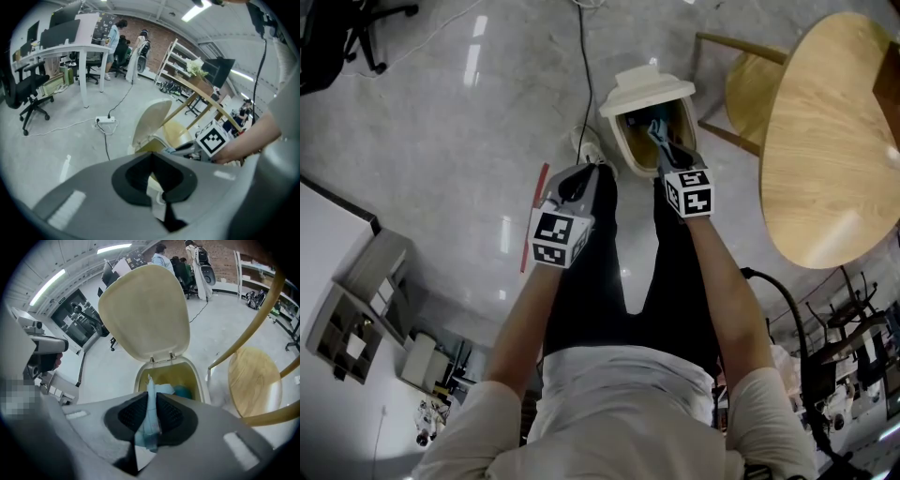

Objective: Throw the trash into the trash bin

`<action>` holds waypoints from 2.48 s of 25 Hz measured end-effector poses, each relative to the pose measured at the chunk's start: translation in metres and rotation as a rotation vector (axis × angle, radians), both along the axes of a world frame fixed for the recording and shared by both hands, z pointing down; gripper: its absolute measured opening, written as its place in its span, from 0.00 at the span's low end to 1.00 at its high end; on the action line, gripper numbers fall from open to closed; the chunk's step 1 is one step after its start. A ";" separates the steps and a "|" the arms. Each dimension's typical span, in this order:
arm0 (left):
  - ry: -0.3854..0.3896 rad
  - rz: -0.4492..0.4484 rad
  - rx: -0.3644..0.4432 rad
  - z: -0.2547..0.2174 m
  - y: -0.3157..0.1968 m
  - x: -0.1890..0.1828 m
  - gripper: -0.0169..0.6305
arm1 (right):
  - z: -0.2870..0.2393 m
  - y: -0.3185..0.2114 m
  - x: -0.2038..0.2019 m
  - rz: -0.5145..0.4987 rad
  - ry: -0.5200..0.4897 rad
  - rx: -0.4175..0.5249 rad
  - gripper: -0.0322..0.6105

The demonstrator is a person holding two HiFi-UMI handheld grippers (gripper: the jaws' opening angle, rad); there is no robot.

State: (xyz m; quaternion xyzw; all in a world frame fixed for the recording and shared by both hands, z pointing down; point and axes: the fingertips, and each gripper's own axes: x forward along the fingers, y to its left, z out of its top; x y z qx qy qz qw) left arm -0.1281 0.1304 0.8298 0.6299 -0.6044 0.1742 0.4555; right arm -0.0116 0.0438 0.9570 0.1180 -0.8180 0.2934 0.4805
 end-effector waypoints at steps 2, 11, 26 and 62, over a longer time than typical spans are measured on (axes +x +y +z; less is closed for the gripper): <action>0.004 0.006 -0.006 0.003 0.001 0.002 0.03 | 0.003 0.002 0.000 -0.003 0.001 -0.001 0.14; 0.000 -0.007 -0.001 0.006 0.003 0.003 0.03 | 0.008 0.004 0.007 -0.011 0.021 0.009 0.25; -0.014 -0.009 0.015 -0.021 0.001 0.005 0.03 | -0.024 0.006 0.009 -0.016 0.007 0.017 0.30; -0.001 0.166 0.014 -0.172 -0.006 0.047 0.03 | -0.239 -0.001 0.015 -0.025 -0.098 0.060 0.05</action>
